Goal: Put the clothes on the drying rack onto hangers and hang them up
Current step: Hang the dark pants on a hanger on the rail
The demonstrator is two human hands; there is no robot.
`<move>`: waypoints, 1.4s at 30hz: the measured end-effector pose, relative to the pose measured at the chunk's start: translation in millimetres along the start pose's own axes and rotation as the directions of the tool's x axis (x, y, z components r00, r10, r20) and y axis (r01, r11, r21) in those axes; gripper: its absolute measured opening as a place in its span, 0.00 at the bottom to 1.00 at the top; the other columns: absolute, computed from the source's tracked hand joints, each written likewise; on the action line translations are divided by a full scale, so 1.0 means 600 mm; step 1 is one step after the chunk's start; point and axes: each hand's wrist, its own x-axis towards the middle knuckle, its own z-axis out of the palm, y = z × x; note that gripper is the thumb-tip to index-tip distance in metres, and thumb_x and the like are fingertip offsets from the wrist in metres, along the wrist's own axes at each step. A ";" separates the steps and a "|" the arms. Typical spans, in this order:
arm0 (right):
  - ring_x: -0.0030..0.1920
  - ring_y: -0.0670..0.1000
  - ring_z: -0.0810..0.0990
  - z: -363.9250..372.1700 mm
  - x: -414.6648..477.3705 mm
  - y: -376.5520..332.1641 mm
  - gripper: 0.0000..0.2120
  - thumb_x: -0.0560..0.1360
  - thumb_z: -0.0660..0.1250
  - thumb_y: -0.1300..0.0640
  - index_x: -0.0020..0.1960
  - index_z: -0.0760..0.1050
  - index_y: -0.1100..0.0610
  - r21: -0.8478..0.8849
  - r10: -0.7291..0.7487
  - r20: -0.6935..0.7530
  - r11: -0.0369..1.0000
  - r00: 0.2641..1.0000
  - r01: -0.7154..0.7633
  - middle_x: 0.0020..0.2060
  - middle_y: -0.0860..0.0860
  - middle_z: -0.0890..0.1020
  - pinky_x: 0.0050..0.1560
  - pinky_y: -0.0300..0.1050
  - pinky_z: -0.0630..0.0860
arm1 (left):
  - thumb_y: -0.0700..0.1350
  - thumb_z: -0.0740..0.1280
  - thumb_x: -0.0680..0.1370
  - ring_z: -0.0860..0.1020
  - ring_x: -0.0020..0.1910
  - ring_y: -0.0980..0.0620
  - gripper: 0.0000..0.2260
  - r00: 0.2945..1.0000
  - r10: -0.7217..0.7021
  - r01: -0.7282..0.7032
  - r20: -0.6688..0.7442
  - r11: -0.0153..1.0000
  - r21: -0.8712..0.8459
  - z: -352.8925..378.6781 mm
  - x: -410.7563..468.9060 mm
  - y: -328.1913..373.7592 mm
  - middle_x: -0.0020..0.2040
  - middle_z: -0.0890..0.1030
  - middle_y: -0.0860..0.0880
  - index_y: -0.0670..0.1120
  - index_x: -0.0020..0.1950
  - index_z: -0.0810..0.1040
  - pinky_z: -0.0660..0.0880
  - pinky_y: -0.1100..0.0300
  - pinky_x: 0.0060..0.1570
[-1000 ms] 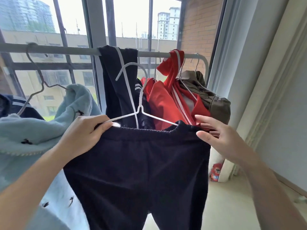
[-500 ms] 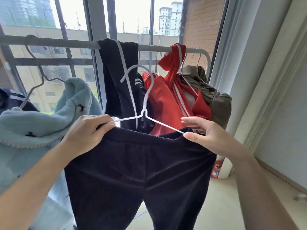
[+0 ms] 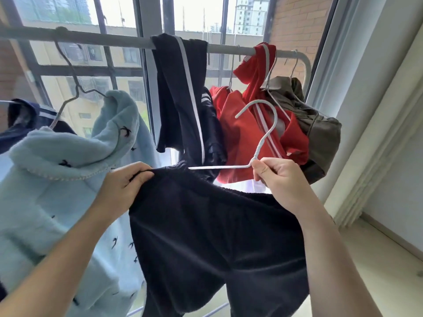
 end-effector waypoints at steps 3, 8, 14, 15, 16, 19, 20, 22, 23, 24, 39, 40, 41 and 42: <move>0.27 0.47 0.67 0.006 -0.011 0.017 0.21 0.79 0.61 0.45 0.31 0.74 0.53 -0.016 0.066 0.013 0.998 0.998 -0.066 0.24 0.50 0.69 0.35 0.49 0.69 | 0.39 0.66 0.77 0.73 0.33 0.64 0.13 0.998 -0.061 0.060 -0.005 0.995 -0.085 0.007 -0.006 -0.014 0.37 0.79 0.54 0.55 0.38 0.77 0.68 0.71 0.37; 0.30 0.46 0.68 0.012 -0.025 0.020 0.16 0.80 0.60 0.48 0.37 0.76 0.51 0.013 0.119 0.070 0.993 0.990 -0.121 0.26 0.49 0.69 0.36 0.38 0.68 | 0.38 0.67 0.77 0.76 0.39 0.63 0.10 0.989 0.064 -0.069 0.133 0.997 0.029 0.026 -0.012 0.010 0.42 0.80 0.57 0.53 0.41 0.78 0.68 0.75 0.41; 0.27 0.45 0.65 0.006 -0.035 0.017 0.17 0.80 0.61 0.47 0.36 0.76 0.53 -0.020 0.107 0.048 0.994 0.993 -0.106 0.25 0.48 0.67 0.32 0.34 0.65 | 0.51 0.62 0.77 0.78 0.41 0.59 0.12 0.964 0.180 -0.184 0.194 0.983 0.004 0.043 -0.012 0.016 0.41 0.79 0.59 0.47 0.45 0.82 0.70 0.71 0.44; 0.27 0.45 0.65 0.005 -0.036 0.014 0.17 0.79 0.61 0.47 0.36 0.76 0.52 -0.028 0.106 0.048 0.994 0.993 -0.105 0.25 0.49 0.67 0.32 0.34 0.65 | 0.50 0.63 0.77 0.77 0.41 0.59 0.11 0.963 0.188 -0.191 0.194 0.982 0.000 0.047 -0.011 0.016 0.41 0.79 0.58 0.46 0.45 0.82 0.70 0.70 0.43; 0.27 0.45 0.65 0.003 -0.036 0.014 0.16 0.79 0.61 0.47 0.35 0.76 0.52 -0.024 0.107 0.044 0.994 0.993 -0.106 0.25 0.49 0.67 0.31 0.34 0.65 | 0.48 0.63 0.77 0.77 0.41 0.59 0.10 0.962 0.189 -0.192 0.199 0.981 -0.001 0.049 -0.010 0.016 0.41 0.78 0.58 0.46 0.45 0.82 0.70 0.71 0.44; 0.26 0.43 0.65 -0.001 -0.037 0.015 0.16 0.78 0.62 0.46 0.36 0.77 0.52 0.000 0.123 0.021 0.992 0.992 -0.123 0.24 0.47 0.68 0.32 0.33 0.66 | 0.52 0.61 0.77 0.78 0.43 0.59 0.11 0.963 0.162 -0.158 0.214 0.987 -0.036 0.045 -0.012 0.017 0.43 0.80 0.58 0.51 0.46 0.81 0.70 0.71 0.46; 0.26 0.43 0.65 -0.002 -0.037 0.016 0.16 0.78 0.62 0.46 0.36 0.77 0.53 -0.003 0.130 0.018 0.992 0.991 -0.130 0.24 0.46 0.68 0.32 0.33 0.66 | 0.54 0.60 0.76 0.79 0.45 0.59 0.11 0.963 0.143 -0.134 0.227 0.990 -0.052 0.045 -0.015 0.019 0.45 0.80 0.58 0.52 0.47 0.81 0.70 0.71 0.47; 0.26 0.43 0.65 0.002 -0.035 0.012 0.17 0.78 0.62 0.46 0.36 0.77 0.53 -0.012 0.125 0.043 0.992 0.991 -0.125 0.23 0.47 0.68 0.32 0.34 0.65 | 0.57 0.61 0.75 0.78 0.49 0.58 0.12 0.958 0.114 -0.111 0.262 0.994 -0.025 0.053 -0.019 0.027 0.47 0.80 0.60 0.53 0.50 0.79 0.71 0.69 0.49; 0.26 0.44 0.65 0.006 -0.033 0.007 0.17 0.79 0.62 0.46 0.35 0.77 0.53 -0.016 0.117 0.064 0.993 0.991 -0.116 0.24 0.48 0.68 0.32 0.35 0.65 | 0.59 0.61 0.75 0.78 0.49 0.59 0.13 0.955 0.113 -0.125 0.274 0.992 0.026 0.060 -0.022 0.030 0.47 0.79 0.61 0.54 0.52 0.78 0.70 0.69 0.48; 0.26 0.45 0.65 0.009 -0.031 0.001 0.17 0.79 0.62 0.46 0.35 0.76 0.52 -0.021 0.104 0.082 0.994 0.991 -0.103 0.23 0.48 0.69 0.32 0.37 0.65 | 0.60 0.60 0.75 0.77 0.48 0.59 0.14 0.955 0.116 -0.141 0.274 0.987 0.072 0.066 -0.025 0.032 0.46 0.78 0.62 0.54 0.53 0.77 0.70 0.69 0.47; 0.23 0.48 0.78 0.008 0.153 -0.184 0.19 0.80 0.60 0.51 0.35 0.77 0.59 -0.278 0.013 0.400 0.954 0.916 0.108 0.24 0.50 0.79 0.31 0.39 0.78 | 0.44 0.67 0.76 0.79 0.44 0.45 0.06 0.984 0.108 -0.171 0.144 0.810 0.561 -0.094 0.099 0.034 0.50 0.79 0.49 0.48 0.52 0.79 0.78 0.48 0.46; 0.22 0.47 0.77 0.008 0.166 -0.193 0.19 0.80 0.60 0.52 0.34 0.76 0.58 -0.281 0.009 0.393 0.953 0.920 0.111 0.24 0.50 0.78 0.30 0.39 0.77 | 0.43 0.67 0.76 0.80 0.44 0.44 0.05 0.980 0.165 -0.199 0.112 0.779 0.595 -0.110 0.110 0.049 0.50 0.79 0.48 0.47 0.52 0.79 0.78 0.48 0.46; 0.21 0.47 0.77 0.010 0.178 -0.202 0.19 0.80 0.60 0.52 0.34 0.76 0.58 -0.279 0.009 0.387 0.954 0.922 0.108 0.24 0.50 0.78 0.30 0.39 0.76 | 0.42 0.67 0.76 0.80 0.45 0.44 0.05 0.972 0.219 -0.225 0.090 0.737 0.638 -0.126 0.121 0.065 0.50 0.80 0.47 0.47 0.50 0.79 0.78 0.46 0.46; 0.21 0.47 0.76 0.012 0.189 -0.211 0.19 0.80 0.59 0.52 0.34 0.76 0.58 -0.278 0.009 0.384 0.955 0.923 0.107 0.24 0.50 0.78 0.28 0.38 0.74 | 0.41 0.68 0.75 0.79 0.47 0.43 0.04 0.963 0.262 -0.237 0.069 0.690 0.684 -0.142 0.133 0.078 0.51 0.80 0.46 0.46 0.49 0.79 0.78 0.45 0.48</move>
